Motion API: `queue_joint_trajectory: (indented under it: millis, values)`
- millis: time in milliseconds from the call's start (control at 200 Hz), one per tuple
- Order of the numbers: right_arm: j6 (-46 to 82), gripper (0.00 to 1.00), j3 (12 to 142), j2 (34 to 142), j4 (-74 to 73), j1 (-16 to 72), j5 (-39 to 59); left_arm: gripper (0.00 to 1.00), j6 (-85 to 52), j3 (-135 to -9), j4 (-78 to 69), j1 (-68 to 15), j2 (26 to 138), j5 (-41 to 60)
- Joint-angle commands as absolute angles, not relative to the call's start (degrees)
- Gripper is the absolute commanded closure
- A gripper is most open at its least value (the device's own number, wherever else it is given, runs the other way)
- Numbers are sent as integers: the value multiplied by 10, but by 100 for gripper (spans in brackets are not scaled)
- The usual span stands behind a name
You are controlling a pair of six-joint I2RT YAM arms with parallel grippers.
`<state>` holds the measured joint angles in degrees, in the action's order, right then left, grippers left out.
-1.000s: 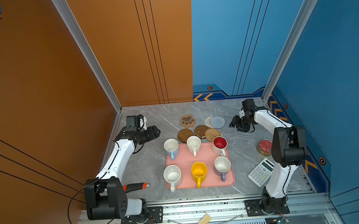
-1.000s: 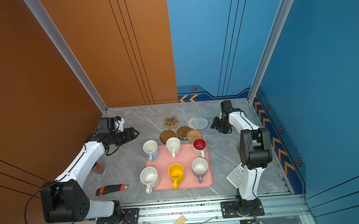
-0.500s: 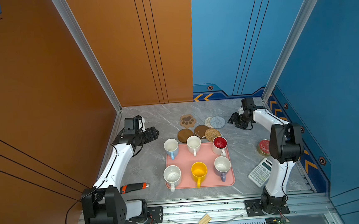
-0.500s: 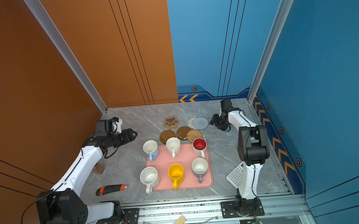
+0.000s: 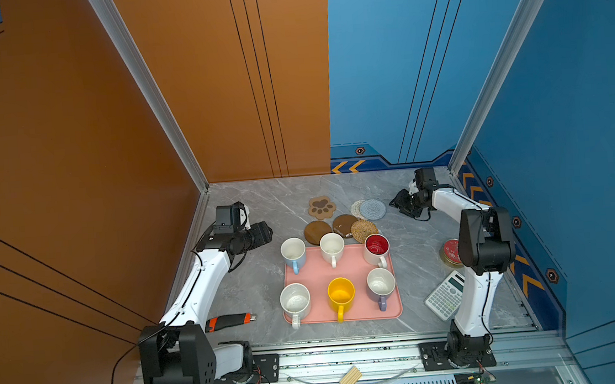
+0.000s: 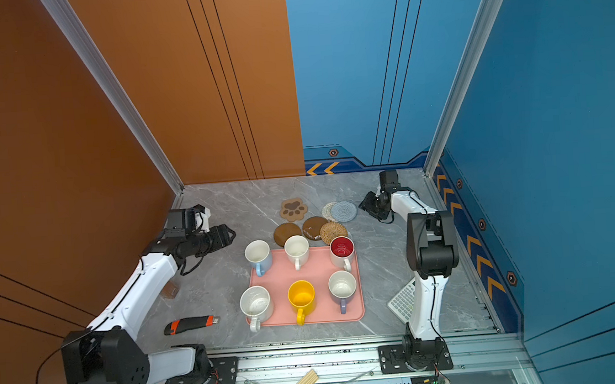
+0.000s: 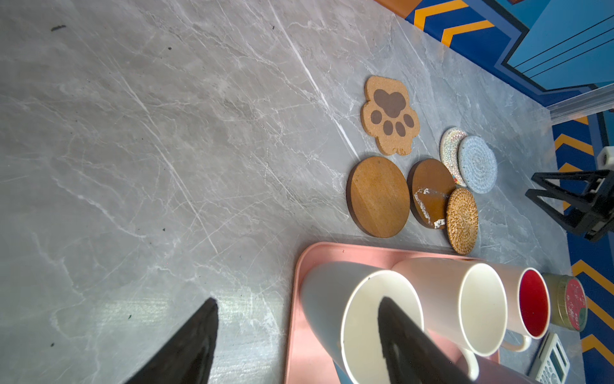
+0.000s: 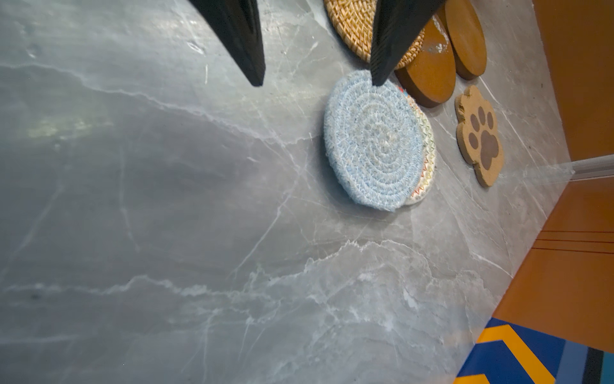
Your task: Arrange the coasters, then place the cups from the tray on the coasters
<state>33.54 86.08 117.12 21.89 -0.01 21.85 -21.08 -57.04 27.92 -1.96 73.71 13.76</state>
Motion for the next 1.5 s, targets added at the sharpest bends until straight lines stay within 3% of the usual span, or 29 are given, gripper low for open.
queue_joint_trajectory:
  millis: [0,1041,1492]
  values:
    - [352,51,864,1184,186,0,236,23,-215,-561,284,-25,721,131]
    - [415,57,861,1262,103,18,277,23,-193,-565,285,-44,729,139]
    - [418,74,859,1270,98,21,287,23,-190,-563,284,-50,728,135]
